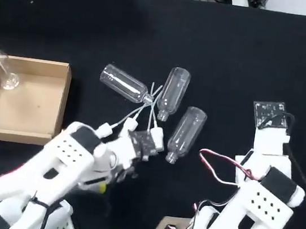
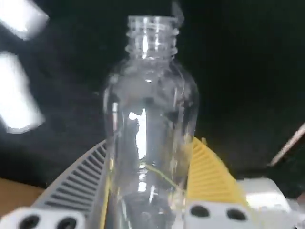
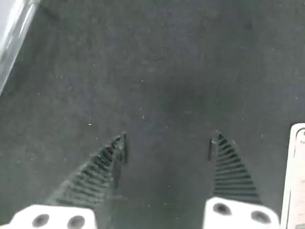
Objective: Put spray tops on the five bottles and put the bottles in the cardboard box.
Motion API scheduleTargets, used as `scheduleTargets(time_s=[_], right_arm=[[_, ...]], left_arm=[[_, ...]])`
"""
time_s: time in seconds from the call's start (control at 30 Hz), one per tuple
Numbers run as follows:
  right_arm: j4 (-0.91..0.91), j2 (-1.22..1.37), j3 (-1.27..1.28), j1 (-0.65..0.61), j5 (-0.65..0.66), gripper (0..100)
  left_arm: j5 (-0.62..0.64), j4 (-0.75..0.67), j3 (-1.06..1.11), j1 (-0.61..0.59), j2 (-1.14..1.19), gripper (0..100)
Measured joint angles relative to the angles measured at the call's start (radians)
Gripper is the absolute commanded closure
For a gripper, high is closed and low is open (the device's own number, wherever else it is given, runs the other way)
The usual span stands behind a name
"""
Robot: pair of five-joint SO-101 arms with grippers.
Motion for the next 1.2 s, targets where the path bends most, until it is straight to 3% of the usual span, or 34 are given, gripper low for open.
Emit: scheduleTargets(time_s=[0.6,0.97,1.1,1.2], right_arm=[[0.0,0.0,0.009,0.006,0.0,75.7],[-0.02,0.0,0.009,0.006,0.0,75.8],[-0.029,0.0,0.009,0.006,0.0,75.8],[-0.029,0.0,0.009,0.006,0.0,75.8]], left_arm=[[0.006,0.02,-0.029,0.061,0.008,72],[0.12,-0.17,-0.103,0.091,0.367,72],[0.121,-0.201,-0.103,0.091,0.385,72],[0.123,-0.203,-0.103,0.091,0.385,78]])
